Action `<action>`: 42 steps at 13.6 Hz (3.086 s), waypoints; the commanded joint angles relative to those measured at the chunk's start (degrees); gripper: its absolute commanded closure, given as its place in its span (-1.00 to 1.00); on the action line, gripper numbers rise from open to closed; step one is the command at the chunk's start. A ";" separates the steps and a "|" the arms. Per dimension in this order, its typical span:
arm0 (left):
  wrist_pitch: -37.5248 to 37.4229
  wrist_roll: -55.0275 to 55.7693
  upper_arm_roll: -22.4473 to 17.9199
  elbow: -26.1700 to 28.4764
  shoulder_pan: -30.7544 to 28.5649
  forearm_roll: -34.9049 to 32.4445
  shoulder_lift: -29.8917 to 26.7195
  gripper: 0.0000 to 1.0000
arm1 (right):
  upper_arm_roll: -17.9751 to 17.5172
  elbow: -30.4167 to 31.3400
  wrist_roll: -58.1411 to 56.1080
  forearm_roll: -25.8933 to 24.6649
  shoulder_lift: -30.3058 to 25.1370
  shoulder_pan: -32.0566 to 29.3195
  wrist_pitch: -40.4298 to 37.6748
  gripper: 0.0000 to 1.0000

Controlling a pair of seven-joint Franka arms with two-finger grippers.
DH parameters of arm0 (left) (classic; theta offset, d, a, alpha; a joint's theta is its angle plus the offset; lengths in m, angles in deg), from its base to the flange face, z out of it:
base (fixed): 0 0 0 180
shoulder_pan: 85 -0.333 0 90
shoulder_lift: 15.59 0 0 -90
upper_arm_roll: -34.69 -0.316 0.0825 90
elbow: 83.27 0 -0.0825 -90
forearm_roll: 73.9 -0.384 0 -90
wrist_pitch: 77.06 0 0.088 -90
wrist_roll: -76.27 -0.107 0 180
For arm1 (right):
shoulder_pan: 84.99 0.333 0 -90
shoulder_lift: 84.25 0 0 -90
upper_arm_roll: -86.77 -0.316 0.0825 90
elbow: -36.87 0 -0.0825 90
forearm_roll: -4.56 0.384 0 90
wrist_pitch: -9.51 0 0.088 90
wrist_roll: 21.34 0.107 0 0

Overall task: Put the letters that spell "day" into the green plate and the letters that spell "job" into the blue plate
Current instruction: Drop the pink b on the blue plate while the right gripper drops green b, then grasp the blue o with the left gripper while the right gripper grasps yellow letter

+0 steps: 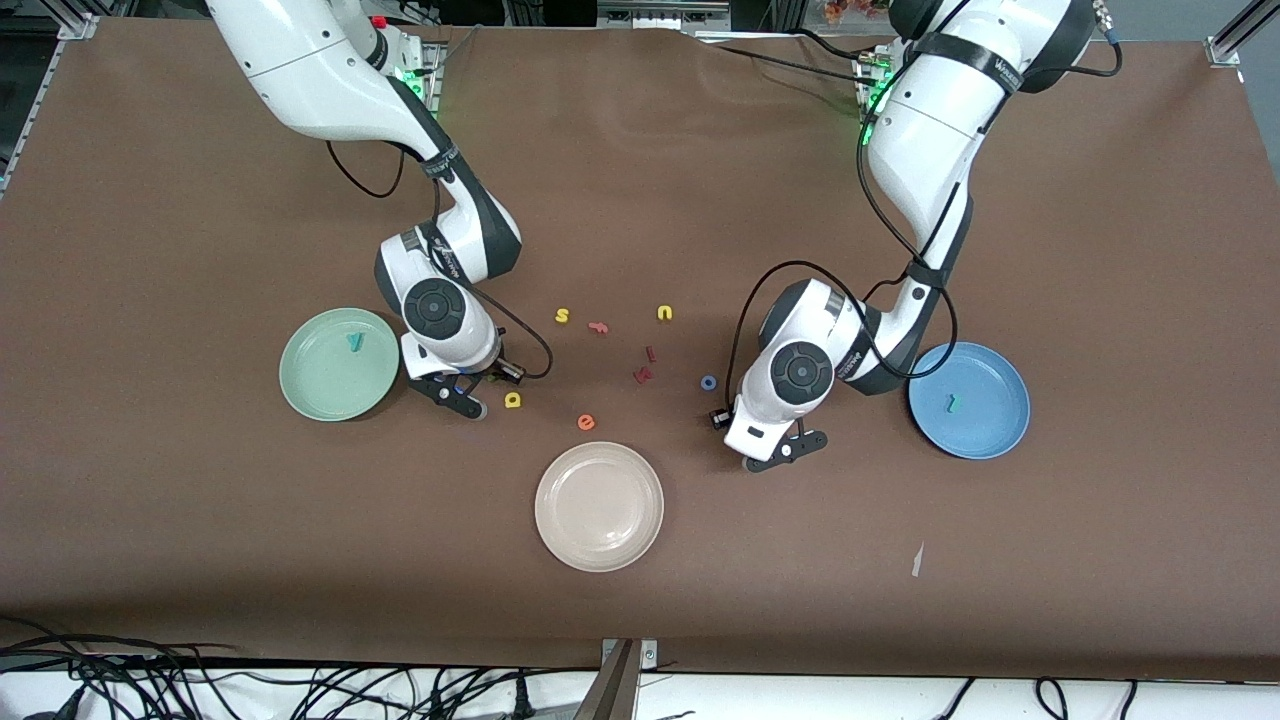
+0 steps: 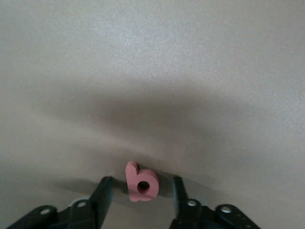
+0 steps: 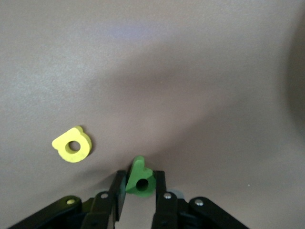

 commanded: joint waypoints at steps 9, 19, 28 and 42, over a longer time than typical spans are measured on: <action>-5.69 -7.21 -0.72 -2.50 -2.69 0.75 -2.84 0.96 | 9.19 0.22 -25.81 0.11 -8.25 -0.13 -13.19 0.88; -11.63 -51.25 -0.72 25.25 -22.55 -3.36 -26.48 0.95 | 17.38 12.09 -41.76 2.39 -8.87 -0.75 -0.01 -0.44; 1.58 -55.33 -0.63 33.99 -25.91 -9.45 -27.82 -1.00 | 13.34 -5.39 -40.88 10.99 -8.78 -0.05 -18.65 -1.00; 2.59 -1.82 -0.63 12.18 2.29 2.33 -12.08 -1.00 | 7.62 -10.15 -41.50 6.61 4.14 6.99 -0.28 -0.05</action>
